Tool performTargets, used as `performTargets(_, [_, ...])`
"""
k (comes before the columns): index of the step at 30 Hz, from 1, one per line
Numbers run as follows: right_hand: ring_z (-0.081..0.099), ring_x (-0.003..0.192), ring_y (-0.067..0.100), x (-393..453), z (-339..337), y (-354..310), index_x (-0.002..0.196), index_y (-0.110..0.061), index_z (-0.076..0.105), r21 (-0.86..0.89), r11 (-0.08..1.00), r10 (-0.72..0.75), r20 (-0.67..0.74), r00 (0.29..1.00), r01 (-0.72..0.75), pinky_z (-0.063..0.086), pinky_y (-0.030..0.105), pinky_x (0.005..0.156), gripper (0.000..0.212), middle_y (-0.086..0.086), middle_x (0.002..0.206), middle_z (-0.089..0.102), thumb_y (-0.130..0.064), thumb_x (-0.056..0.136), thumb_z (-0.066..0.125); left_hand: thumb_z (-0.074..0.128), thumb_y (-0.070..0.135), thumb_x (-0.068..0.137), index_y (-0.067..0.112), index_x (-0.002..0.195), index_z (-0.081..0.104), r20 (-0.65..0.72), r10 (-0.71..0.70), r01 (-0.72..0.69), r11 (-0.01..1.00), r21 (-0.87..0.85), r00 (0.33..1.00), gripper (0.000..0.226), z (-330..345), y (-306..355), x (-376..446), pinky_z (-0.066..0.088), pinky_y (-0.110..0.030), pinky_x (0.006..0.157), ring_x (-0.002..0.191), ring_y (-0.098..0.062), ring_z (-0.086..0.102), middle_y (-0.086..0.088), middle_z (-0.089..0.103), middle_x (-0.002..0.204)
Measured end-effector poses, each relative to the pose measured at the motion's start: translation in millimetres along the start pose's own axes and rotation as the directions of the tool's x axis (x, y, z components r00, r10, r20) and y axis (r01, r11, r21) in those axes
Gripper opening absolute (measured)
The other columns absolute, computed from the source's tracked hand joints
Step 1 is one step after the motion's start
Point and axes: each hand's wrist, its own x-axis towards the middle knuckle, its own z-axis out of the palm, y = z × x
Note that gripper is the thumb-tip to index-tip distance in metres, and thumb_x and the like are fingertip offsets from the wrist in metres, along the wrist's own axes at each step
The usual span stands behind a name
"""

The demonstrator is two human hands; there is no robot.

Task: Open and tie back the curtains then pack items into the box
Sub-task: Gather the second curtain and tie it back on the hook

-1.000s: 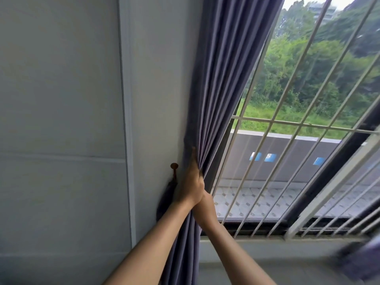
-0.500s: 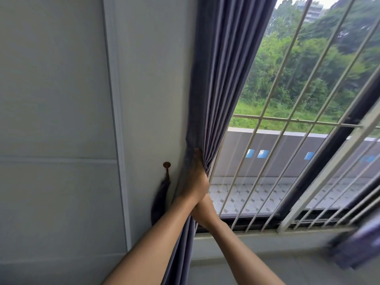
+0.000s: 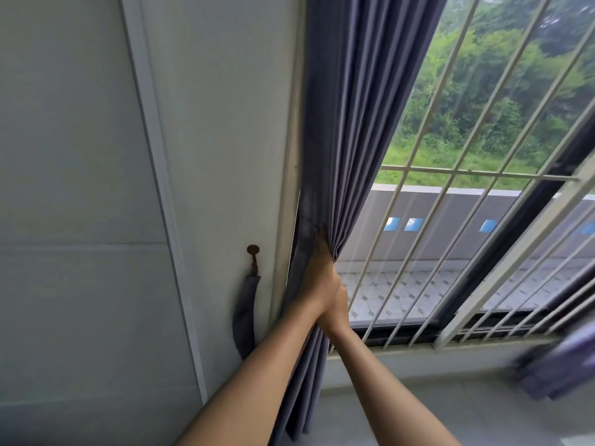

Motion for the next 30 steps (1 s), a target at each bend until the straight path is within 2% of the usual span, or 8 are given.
performTargets(2, [0.06,0.083,0.016,0.2,2.6,7.4,0.105,-0.004,0.067,-0.01,1.0,-0.003,0.011,1.0,0.003,0.048,0.029,0.066,0.018,0.0,0.085,0.062,-0.005,0.091,0.056,0.029,-0.006,0.095,0.015,0.151,0.0,-0.009,-0.005,0.005,0.998,0.055,1.0,0.067,-2.1,-4.6,4.1,0.017,-0.007,0.101,0.14,-0.008,0.019,0.0,0.002,0.158])
performTargets(4, [0.061,0.08,0.017,2.3,6.0,15.0,0.102,-0.004,0.068,-0.036,0.999,-0.014,0.014,1.0,0.015,0.049,0.031,0.065,0.017,0.002,0.084,0.065,-0.006,0.092,0.054,0.03,-0.006,0.094,0.02,0.151,-0.002,0.015,-0.013,0.013,1.0,0.026,1.0,0.07,-1.1,-5.0,5.2,0.022,-0.01,0.101,0.139,-0.012,0.025,-0.001,0.007,0.158])
performTargets(9, [0.06,0.08,0.01,4.5,9.4,34.5,0.109,-0.011,0.065,-0.096,0.992,-0.079,0.067,0.995,0.085,0.04,0.017,0.059,0.022,-0.005,0.088,0.066,-0.011,0.094,0.049,0.033,0.001,0.096,0.021,0.152,0.001,0.048,-0.1,0.097,0.994,0.055,0.994,0.068,4.3,-18.9,14.7,0.039,-0.016,0.087,0.119,-0.02,0.051,-0.009,0.033,0.149])
performTargets(12, [0.062,0.095,0.012,7.1,4.8,46.8,0.129,-0.025,0.052,-0.159,0.974,-0.139,0.136,0.981,0.16,0.052,0.029,0.074,0.033,-0.006,0.11,0.065,-0.021,0.099,0.04,0.034,0.002,0.097,0.016,0.152,0.01,0.055,-0.132,0.13,0.99,0.047,0.99,0.061,10.1,-14.3,16.4,0.039,-0.02,0.098,0.125,-0.021,0.048,-0.009,0.035,0.149])
performTargets(15, [0.063,0.098,0.019,17.1,-3.5,48.8,0.136,-0.027,0.044,-0.187,0.964,-0.153,0.184,0.971,0.187,0.054,0.038,0.08,0.043,-0.003,0.119,0.063,-0.033,0.096,0.029,0.036,0.008,0.099,0.012,0.149,0.022,0.025,-0.2,0.2,0.98,0.02,0.979,0.052,17.2,-10.9,23.5,0.042,-0.031,0.102,0.124,-0.025,0.048,-0.014,0.044,0.142])
performTargets(21, [0.054,0.067,0.026,39.2,-3.7,60.4,0.137,-0.01,0.036,-0.446,0.833,-0.206,0.299,0.932,0.328,0.045,0.038,0.059,0.043,0.011,0.106,0.058,-0.006,0.095,0.032,0.037,0.011,0.098,0.008,0.138,0.035,-0.062,-0.293,0.296,0.954,0.037,0.954,0.04,26.2,-10.7,34.8,0.047,-0.034,0.098,0.111,-0.024,0.056,-0.014,0.054,0.127])
performTargets(24, [0.06,0.07,0.032,45.4,-8.5,64.1,0.144,-0.011,0.028,-0.486,0.796,-0.209,0.341,0.917,0.362,0.051,0.043,0.061,0.051,0.012,0.106,0.057,-0.001,0.094,0.033,0.04,0.005,0.096,0.003,0.135,0.038,-0.098,-0.28,0.286,0.956,0.061,0.955,0.039,28.1,-5.0,37.0,0.05,-0.03,0.087,0.104,-0.029,0.059,-0.018,0.057,0.12])
performTargets(30, [0.062,0.069,0.036,43.6,-13.9,66.2,0.146,-0.009,0.023,-0.525,0.742,-0.222,0.394,0.892,0.417,0.055,0.047,0.062,0.053,0.014,0.1,0.055,0.001,0.095,0.03,0.037,0.012,0.1,-0.003,0.126,0.045,-0.075,-0.274,0.275,0.961,0.004,0.959,0.031,24.0,-3.0,34.4,0.048,-0.043,0.096,0.11,-0.035,0.056,-0.024,0.056,0.12])
